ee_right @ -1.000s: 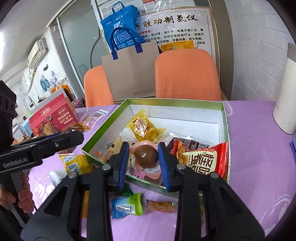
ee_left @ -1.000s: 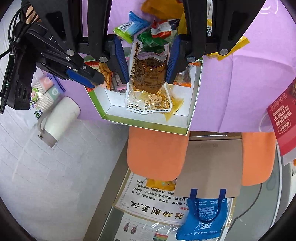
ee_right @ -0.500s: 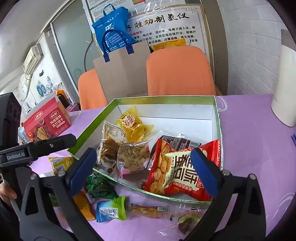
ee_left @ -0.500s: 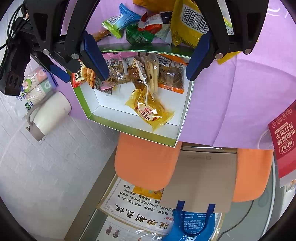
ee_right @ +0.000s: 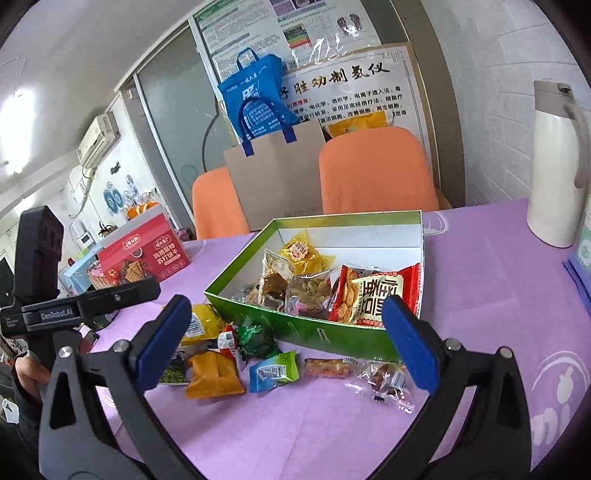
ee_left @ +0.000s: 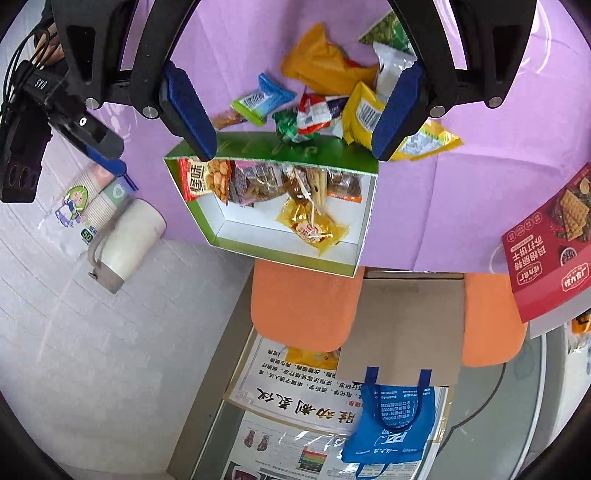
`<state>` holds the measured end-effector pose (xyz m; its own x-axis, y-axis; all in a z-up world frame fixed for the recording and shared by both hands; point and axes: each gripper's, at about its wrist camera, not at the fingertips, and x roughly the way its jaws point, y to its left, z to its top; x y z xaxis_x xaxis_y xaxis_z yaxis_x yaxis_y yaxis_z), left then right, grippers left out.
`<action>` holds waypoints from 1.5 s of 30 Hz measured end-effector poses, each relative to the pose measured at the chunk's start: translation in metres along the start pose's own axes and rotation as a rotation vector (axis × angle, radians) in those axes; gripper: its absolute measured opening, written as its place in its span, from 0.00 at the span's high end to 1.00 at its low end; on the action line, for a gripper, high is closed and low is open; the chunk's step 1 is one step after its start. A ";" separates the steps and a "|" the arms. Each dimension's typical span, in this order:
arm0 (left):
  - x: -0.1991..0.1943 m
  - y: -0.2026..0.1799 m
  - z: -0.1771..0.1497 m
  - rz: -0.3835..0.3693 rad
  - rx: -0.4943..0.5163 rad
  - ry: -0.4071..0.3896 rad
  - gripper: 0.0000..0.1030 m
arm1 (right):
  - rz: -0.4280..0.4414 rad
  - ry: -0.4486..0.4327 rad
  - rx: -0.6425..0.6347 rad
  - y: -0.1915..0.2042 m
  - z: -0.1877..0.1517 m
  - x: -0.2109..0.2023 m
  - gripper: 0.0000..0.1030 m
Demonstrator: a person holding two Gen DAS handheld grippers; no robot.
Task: Organize snacks
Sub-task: 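Withdraw both grippers from the green box, then grasp the green pea bag with the left gripper while the right grasps the blue-green candy pack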
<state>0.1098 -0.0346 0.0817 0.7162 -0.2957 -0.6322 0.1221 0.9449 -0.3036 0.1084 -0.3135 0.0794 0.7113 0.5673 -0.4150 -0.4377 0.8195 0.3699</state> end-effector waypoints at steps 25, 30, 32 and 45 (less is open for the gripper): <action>-0.017 0.058 -0.111 0.018 -0.059 0.120 0.15 | -0.066 0.323 -0.202 0.041 -0.064 0.065 0.01; -0.009 0.070 -0.105 0.021 -0.089 0.118 0.17 | -0.081 0.378 -0.265 0.050 -0.065 0.102 0.11; -0.005 0.074 -0.100 0.016 -0.103 0.117 0.20 | -0.084 0.397 -0.272 0.050 -0.065 0.115 0.17; 0.033 0.101 -0.093 -0.010 -0.232 0.165 0.38 | -0.043 0.466 -0.275 0.043 -0.085 0.106 0.66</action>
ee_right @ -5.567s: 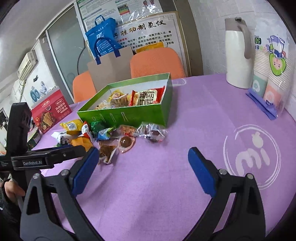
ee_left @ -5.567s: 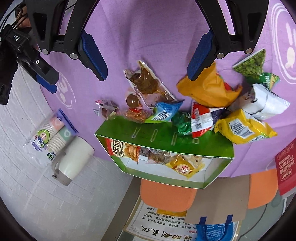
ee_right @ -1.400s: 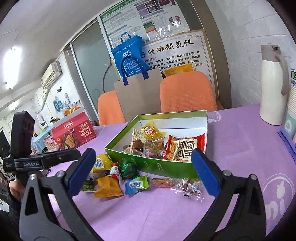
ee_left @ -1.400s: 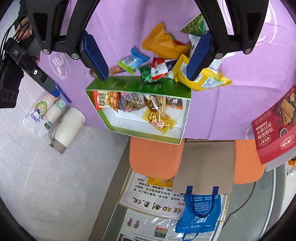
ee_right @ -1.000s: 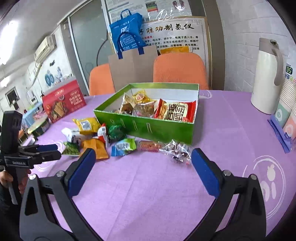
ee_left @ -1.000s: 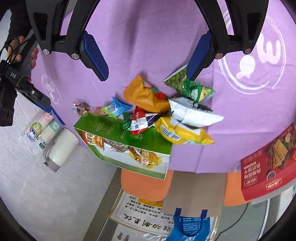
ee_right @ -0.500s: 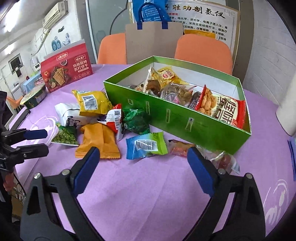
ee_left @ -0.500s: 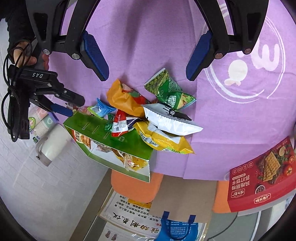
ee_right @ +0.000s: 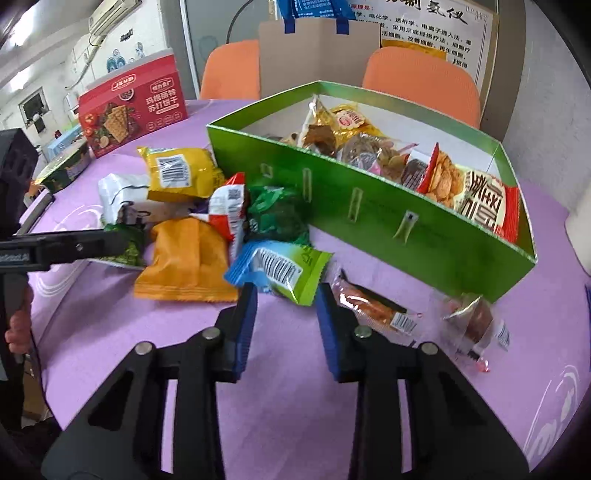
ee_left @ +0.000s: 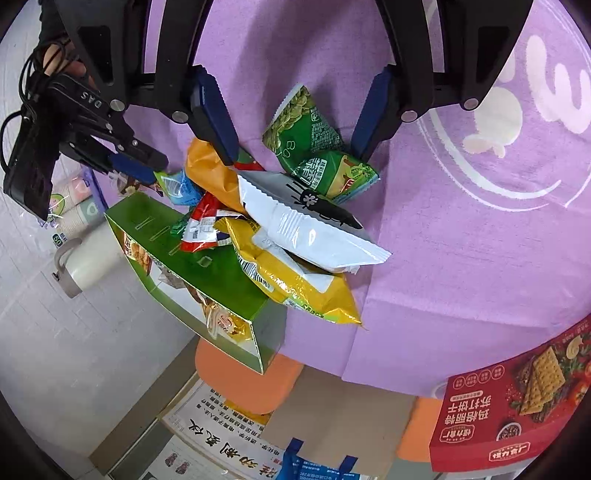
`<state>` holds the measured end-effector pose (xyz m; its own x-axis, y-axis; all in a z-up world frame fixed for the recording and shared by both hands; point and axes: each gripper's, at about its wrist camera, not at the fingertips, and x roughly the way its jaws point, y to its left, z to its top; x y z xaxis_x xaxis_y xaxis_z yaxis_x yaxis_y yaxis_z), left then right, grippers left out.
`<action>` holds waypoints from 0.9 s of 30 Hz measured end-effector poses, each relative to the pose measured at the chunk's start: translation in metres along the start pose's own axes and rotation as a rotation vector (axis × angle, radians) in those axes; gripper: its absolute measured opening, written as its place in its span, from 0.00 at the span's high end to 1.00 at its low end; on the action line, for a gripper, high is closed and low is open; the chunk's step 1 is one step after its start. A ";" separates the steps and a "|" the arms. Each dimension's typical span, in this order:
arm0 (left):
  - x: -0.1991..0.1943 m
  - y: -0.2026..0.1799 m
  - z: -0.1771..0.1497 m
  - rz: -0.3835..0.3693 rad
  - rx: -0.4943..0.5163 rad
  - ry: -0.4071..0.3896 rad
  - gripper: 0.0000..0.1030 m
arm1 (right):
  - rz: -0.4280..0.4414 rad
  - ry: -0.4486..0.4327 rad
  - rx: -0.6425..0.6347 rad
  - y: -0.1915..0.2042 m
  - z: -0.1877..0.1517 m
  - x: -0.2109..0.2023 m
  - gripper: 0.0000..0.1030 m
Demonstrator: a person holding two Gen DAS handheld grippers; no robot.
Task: Organize snacks
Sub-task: 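Grasp the green pea bag with the left gripper while the right grasps the blue-green candy pack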
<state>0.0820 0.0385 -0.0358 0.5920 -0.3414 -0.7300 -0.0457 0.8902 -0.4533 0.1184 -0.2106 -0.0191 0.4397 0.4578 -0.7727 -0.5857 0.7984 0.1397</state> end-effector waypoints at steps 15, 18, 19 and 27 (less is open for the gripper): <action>0.004 0.003 0.003 0.032 0.007 0.003 0.61 | 0.008 -0.022 0.033 -0.002 0.025 0.020 0.42; 0.001 0.005 -0.001 0.025 0.010 0.003 0.61 | 0.021 -0.009 0.029 -0.001 0.018 0.022 0.42; 0.000 0.005 -0.002 0.024 0.016 0.003 0.61 | 0.028 -0.002 0.032 0.000 0.016 0.021 0.42; 0.004 -0.002 0.001 0.000 0.011 0.005 0.38 | 0.035 0.004 0.050 0.001 0.016 0.024 0.38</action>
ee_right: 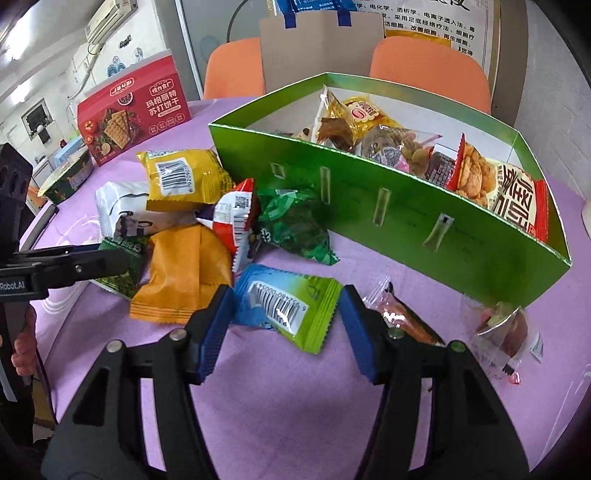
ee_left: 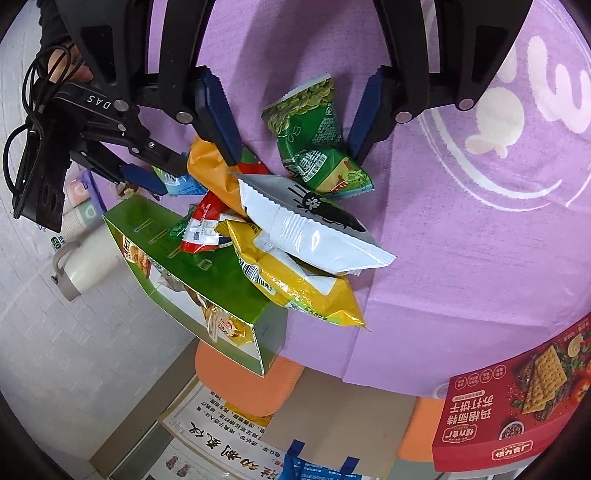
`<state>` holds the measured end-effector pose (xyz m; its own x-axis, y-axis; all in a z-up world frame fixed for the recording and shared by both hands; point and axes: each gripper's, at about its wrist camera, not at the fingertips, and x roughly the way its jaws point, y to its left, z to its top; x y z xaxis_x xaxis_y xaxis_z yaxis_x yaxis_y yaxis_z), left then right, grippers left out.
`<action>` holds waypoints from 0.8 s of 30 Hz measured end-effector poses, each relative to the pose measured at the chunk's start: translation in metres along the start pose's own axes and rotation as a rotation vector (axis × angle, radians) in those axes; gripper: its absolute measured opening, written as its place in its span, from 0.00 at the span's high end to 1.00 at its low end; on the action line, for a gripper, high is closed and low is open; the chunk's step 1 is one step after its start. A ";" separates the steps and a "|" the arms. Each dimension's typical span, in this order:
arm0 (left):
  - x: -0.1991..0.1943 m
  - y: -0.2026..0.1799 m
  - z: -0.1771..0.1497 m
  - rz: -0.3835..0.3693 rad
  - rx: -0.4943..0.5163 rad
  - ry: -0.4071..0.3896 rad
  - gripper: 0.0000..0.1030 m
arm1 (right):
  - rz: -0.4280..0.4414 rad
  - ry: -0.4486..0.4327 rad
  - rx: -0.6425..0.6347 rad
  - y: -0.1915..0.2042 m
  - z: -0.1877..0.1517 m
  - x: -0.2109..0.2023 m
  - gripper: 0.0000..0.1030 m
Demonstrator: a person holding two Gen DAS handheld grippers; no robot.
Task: Organize snacks
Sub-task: 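Grasp the green pea bag with the left gripper while the right grasps the blue-green candy pack, then lower both packs into the green box and open both grippers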
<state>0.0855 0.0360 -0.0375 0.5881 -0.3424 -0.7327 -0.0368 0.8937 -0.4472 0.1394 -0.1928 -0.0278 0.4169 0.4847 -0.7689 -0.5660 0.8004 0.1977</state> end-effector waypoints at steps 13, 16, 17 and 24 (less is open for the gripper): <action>-0.007 0.007 -0.007 0.063 0.006 -0.026 0.69 | 0.007 -0.021 0.049 -0.008 -0.012 -0.010 0.68; -0.019 0.011 -0.014 0.052 0.000 -0.030 0.70 | 0.007 -0.049 0.039 -0.004 -0.016 -0.024 0.69; -0.024 0.011 -0.015 0.049 -0.001 -0.033 0.70 | 0.005 -0.061 0.035 -0.003 -0.017 -0.030 0.69; -0.067 -0.013 -0.006 0.003 0.091 -0.104 0.70 | 0.001 -0.155 0.013 0.004 -0.006 -0.069 0.69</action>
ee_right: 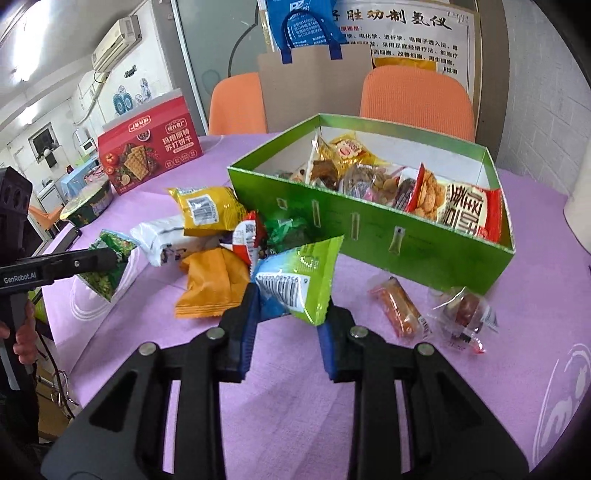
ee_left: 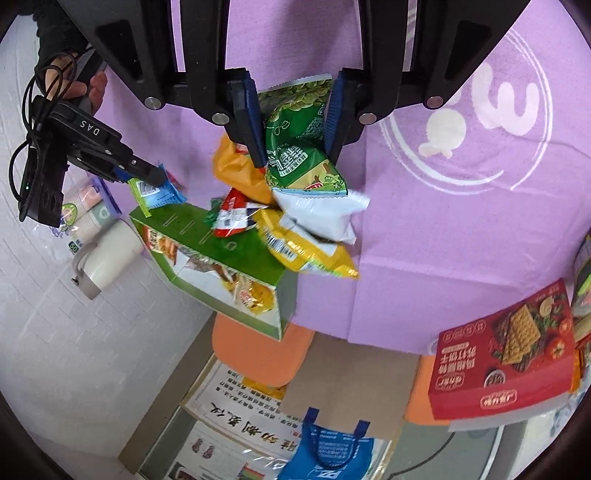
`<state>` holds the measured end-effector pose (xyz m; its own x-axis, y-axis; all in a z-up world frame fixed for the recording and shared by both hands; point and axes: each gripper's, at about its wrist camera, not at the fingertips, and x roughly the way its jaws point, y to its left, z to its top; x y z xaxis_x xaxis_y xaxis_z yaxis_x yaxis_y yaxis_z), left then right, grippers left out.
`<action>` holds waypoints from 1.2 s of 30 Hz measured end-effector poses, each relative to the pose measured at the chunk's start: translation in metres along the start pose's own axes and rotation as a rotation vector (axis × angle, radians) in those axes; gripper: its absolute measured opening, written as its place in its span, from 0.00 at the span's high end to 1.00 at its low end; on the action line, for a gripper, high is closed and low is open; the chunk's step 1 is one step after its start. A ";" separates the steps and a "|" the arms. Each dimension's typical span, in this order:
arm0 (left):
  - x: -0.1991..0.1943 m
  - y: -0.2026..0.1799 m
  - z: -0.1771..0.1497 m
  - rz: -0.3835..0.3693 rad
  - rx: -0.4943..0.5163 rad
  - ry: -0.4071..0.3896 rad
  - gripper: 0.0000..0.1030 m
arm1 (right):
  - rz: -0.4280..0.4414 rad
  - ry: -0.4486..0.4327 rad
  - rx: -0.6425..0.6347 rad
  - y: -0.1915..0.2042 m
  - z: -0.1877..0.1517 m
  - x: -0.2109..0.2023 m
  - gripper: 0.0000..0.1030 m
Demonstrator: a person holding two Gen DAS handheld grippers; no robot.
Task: Organize snacks
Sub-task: 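Lower both packs into the green box and open both grippers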
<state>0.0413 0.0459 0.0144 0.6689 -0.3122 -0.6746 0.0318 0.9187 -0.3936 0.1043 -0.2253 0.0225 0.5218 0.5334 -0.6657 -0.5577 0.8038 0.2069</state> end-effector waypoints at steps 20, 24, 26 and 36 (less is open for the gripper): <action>0.049 -0.077 0.130 -0.042 0.132 -0.078 0.70 | -0.125 -0.131 0.102 -0.046 0.068 0.005 0.69; 0.075 -0.074 0.140 -0.031 0.104 -0.067 0.70 | -0.150 -0.123 0.132 -0.061 0.073 0.022 0.69; 0.089 -0.070 0.144 -0.026 0.086 -0.047 0.70 | -0.157 -0.126 0.146 -0.066 0.076 0.028 0.69; 0.121 -0.050 0.145 0.036 0.011 0.004 0.14 | -0.231 -0.093 0.092 -0.070 0.077 0.053 0.13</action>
<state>0.2284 -0.0026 0.0425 0.6666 -0.2802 -0.6907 0.0165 0.9320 -0.3622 0.2206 -0.2329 0.0279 0.6881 0.3517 -0.6347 -0.3583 0.9253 0.1242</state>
